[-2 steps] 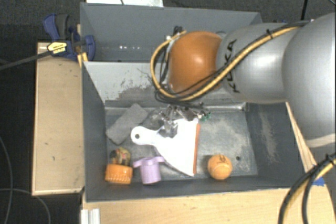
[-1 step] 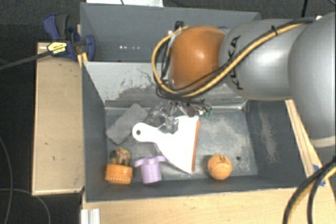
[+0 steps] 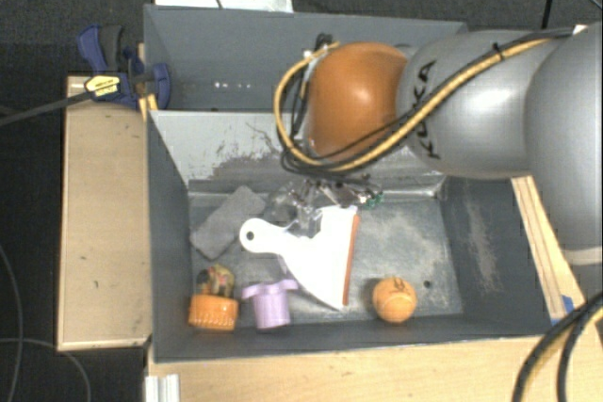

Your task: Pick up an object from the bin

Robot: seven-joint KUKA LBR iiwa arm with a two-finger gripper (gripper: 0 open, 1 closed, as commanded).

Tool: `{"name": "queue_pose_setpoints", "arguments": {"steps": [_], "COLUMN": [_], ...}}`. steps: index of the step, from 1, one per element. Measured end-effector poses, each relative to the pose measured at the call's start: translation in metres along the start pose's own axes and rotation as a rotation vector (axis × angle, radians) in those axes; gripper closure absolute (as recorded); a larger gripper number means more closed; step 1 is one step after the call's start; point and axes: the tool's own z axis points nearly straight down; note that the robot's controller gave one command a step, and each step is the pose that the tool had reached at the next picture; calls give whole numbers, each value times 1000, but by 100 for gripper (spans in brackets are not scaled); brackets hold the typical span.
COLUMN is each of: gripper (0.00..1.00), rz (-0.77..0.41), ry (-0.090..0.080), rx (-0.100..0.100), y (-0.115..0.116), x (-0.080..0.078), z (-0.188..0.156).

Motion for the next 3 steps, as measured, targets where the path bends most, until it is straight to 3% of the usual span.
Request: {"name": "queue_pose_setpoints", "arguments": {"steps": [3], "gripper": [100], "rz": [4], "ry": [5], "rx": [-3], "y": [0], "x": [0], "z": [-17]}}
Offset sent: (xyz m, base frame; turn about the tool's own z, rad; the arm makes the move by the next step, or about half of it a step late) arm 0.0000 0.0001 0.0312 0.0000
